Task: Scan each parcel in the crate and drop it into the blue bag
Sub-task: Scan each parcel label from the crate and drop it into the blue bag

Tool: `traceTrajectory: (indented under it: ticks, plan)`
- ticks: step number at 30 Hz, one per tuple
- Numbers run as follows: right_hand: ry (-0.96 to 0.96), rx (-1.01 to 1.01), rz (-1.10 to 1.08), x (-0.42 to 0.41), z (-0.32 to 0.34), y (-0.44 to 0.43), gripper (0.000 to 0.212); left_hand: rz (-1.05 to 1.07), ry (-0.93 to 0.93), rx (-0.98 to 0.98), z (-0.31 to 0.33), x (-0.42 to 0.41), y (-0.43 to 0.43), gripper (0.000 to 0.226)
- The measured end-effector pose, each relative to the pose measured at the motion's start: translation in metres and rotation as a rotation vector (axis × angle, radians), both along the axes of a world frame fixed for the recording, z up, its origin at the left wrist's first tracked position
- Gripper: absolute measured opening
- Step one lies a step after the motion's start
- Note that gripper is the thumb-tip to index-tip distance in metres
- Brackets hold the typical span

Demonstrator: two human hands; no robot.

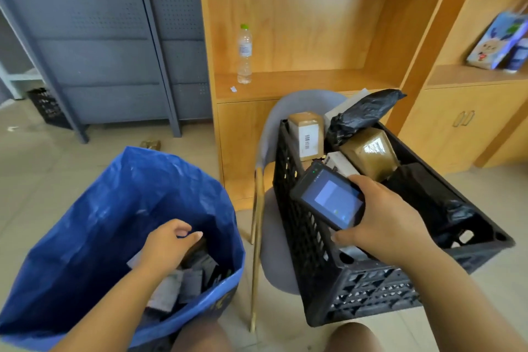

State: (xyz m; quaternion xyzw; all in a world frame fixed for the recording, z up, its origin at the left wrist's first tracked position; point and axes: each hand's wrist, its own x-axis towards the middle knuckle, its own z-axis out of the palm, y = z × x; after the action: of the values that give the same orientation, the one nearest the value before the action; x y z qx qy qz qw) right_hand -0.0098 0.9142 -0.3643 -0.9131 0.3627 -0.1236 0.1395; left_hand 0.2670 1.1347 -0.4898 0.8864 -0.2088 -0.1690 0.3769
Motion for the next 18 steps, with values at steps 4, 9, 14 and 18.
traceTrajectory:
  ticks: [4,9,14,18]
  plan:
    - [-0.004,0.002,-0.062,-0.022,0.002,-0.012,0.095,-0.155,-0.01,0.017,0.008,-0.017,-0.032,0.017]
    - [-0.019,-0.017,-0.164,-0.059,0.007,-0.033,0.099,-0.334,-0.033,-0.035,0.039,-0.048,-0.09,0.009]
    - [-0.067,-0.025,-0.265,-0.097,0.006,-0.058,0.102,-0.486,-0.131,-0.123,0.073,-0.087,-0.152,0.011]
    - [-0.063,-0.014,-0.327,-0.124,0.003,-0.075,0.098,-0.611,-0.199,-0.143,0.082,-0.116,-0.199,0.013]
